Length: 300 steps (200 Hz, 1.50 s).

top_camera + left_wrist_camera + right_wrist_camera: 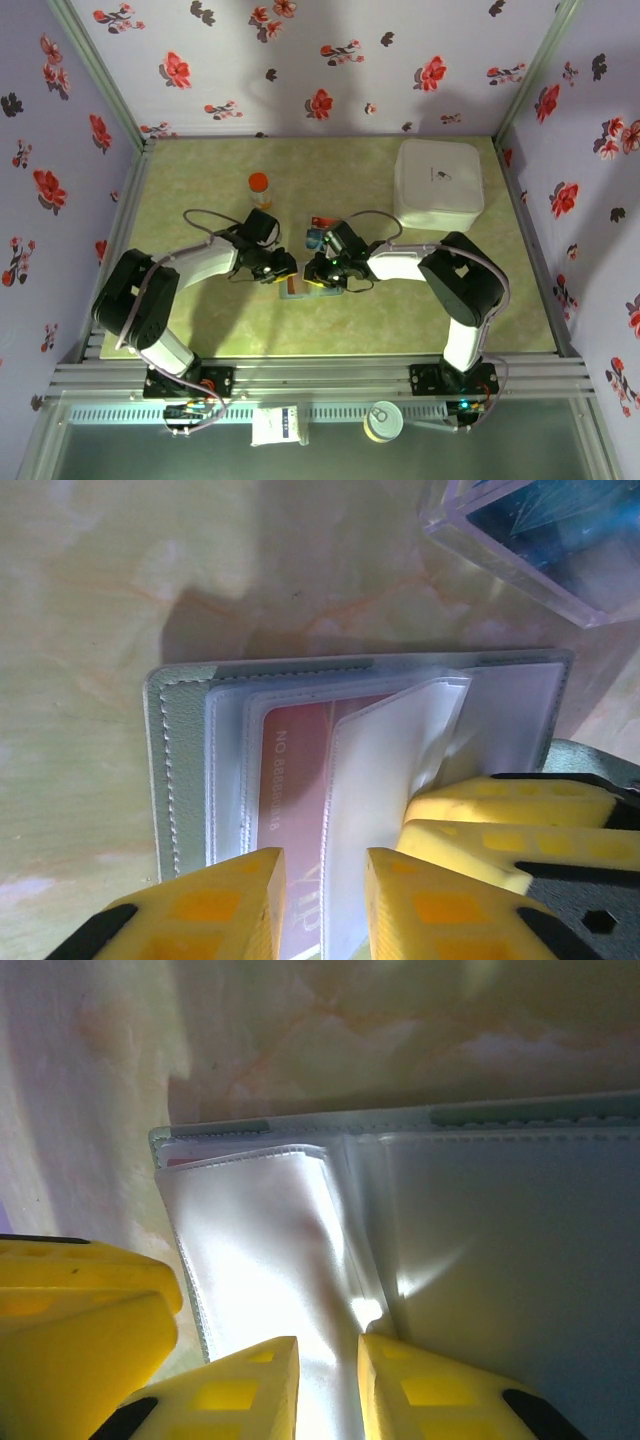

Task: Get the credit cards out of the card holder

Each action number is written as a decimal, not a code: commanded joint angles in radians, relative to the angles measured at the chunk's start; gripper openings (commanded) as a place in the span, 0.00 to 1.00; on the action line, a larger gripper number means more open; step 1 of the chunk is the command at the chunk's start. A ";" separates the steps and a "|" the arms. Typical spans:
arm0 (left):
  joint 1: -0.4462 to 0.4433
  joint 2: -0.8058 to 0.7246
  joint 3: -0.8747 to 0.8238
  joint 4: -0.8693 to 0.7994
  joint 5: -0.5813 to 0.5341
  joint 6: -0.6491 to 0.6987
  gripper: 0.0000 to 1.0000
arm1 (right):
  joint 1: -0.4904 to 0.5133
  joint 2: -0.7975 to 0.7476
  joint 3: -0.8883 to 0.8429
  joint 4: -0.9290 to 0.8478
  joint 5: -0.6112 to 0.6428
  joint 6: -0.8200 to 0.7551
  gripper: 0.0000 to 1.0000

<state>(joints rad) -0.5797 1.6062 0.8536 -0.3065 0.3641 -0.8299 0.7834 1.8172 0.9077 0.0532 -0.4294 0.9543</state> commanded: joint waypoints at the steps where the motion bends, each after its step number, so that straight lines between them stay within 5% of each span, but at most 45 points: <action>1: -0.009 0.026 -0.014 0.036 0.028 -0.022 0.26 | -0.011 -0.001 -0.026 -0.014 0.020 0.009 0.24; 138: -0.020 -0.017 0.003 0.058 0.061 -0.047 0.18 | -0.014 -0.117 -0.010 -0.081 0.038 -0.005 0.27; 300: -0.139 0.172 0.197 0.066 0.079 -0.054 0.40 | -0.128 -0.390 -0.062 -0.341 0.162 -0.127 0.34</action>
<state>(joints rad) -0.6998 1.7264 1.0107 -0.2459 0.4236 -0.8848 0.6651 1.4651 0.8650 -0.2379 -0.3065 0.8562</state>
